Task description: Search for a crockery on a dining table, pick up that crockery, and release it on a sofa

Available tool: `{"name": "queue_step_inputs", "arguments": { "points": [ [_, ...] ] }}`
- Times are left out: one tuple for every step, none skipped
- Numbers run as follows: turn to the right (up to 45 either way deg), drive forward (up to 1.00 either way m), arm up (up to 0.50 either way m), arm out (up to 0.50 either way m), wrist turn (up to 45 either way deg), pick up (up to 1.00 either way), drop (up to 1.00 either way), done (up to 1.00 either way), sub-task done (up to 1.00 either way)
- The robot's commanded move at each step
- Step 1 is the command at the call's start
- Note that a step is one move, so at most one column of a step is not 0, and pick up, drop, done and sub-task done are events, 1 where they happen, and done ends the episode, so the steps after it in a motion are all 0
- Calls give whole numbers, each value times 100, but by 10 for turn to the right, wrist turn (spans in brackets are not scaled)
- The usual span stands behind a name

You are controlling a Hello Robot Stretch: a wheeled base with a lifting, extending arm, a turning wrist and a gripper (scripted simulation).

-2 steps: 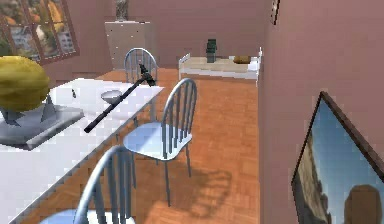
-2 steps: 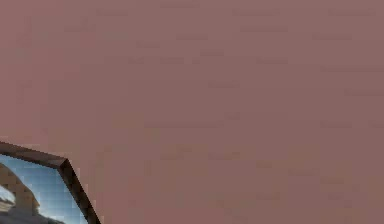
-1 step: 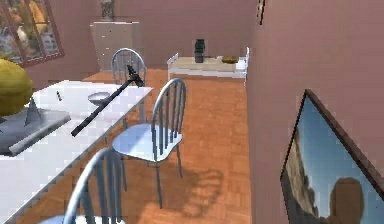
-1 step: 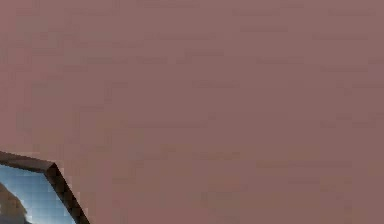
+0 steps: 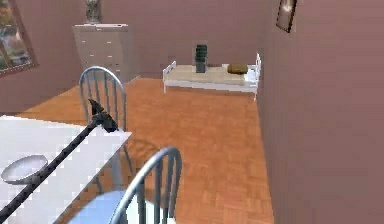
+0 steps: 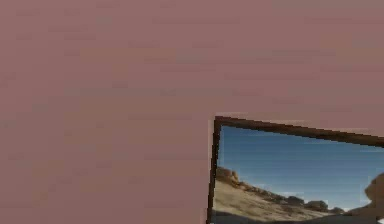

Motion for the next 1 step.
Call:
{"name": "queue_step_inputs", "arguments": {
  "points": [
    [-120, 0, 0, 0, 0, 0, 0, 0, 0]
  ]
}}
